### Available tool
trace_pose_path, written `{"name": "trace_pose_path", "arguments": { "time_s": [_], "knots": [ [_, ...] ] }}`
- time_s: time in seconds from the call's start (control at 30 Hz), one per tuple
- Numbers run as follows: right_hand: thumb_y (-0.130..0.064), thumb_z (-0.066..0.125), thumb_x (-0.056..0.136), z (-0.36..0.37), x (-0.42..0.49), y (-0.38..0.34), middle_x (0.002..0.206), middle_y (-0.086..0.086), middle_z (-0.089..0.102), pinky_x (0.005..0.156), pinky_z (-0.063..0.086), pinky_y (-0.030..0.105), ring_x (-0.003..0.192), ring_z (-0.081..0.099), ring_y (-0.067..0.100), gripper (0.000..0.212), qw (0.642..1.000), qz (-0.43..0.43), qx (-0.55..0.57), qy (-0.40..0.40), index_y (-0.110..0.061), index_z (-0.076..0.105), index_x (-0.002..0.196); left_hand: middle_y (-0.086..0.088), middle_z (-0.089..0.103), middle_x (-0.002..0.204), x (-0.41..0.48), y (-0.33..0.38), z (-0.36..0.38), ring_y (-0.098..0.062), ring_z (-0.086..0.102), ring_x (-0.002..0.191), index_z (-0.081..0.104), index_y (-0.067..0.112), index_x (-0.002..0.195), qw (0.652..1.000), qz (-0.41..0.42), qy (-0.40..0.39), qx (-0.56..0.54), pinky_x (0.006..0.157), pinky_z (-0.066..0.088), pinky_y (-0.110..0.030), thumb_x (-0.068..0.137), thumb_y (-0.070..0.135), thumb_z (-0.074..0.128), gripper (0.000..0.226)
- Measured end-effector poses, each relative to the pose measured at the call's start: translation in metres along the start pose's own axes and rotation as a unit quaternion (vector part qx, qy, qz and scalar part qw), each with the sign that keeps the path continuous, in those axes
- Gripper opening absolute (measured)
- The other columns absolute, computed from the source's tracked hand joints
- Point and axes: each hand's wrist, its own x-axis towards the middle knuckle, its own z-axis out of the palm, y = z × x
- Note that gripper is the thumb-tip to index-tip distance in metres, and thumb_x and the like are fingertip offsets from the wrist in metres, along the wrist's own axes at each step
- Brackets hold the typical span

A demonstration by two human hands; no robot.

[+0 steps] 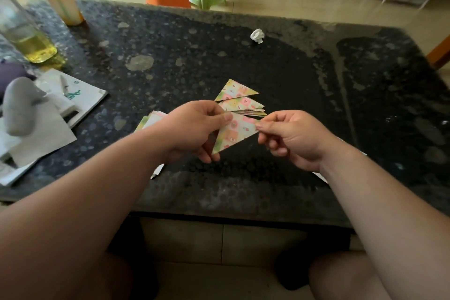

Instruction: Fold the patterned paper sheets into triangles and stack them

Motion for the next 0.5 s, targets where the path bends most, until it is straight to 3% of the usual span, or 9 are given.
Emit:
{"name": "trace_pose_path", "arguments": {
  "time_s": [0.1, 0.3, 0.5],
  "knots": [
    [-0.008, 0.061, 0.102, -0.004, 0.005, -0.002, 0.073, 0.011, 0.071, 0.041, 0.036, 0.020, 0.053, 0.050, 0.011, 0.014, 0.999, 0.015, 0.031, 0.037, -0.004, 0.067, 0.090, -0.013, 0.071, 0.081, 0.001, -0.001, -0.009, -0.019, 0.062, 0.056, 0.066, 0.004, 0.101, 0.998, -0.045, -0.030, -0.026, 0.046, 0.050, -0.027, 0.097, 0.017, 0.069, 0.014],
    [-0.013, 0.071, 0.097, -0.003, 0.026, -0.005, 0.074, 0.007, 0.071, 0.046, 0.041, 0.023, 0.060, 0.053, 0.012, 0.010, 0.990, 0.028, -0.055, 0.125, -0.006, 0.074, 0.092, -0.008, 0.066, 0.070, 0.024, -0.004, -0.008, -0.014, 0.059, 0.057, 0.070, -0.001, 0.093, 0.982, -0.065, 0.103, -0.146, 0.054, 0.053, -0.025, 0.092, 0.007, 0.073, 0.010],
    [-0.024, 0.075, 0.094, -0.006, 0.067, -0.016, 0.075, 0.007, 0.064, 0.044, 0.034, 0.023, 0.057, 0.044, 0.012, 0.019, 0.980, 0.053, -0.039, 0.187, -0.007, 0.074, 0.086, -0.006, 0.064, 0.077, 0.071, -0.002, -0.008, -0.011, 0.058, 0.058, 0.069, 0.001, 0.101, 0.948, -0.111, 0.147, -0.261, 0.050, 0.051, -0.022, 0.095, 0.012, 0.071, 0.012]
  ]
}}
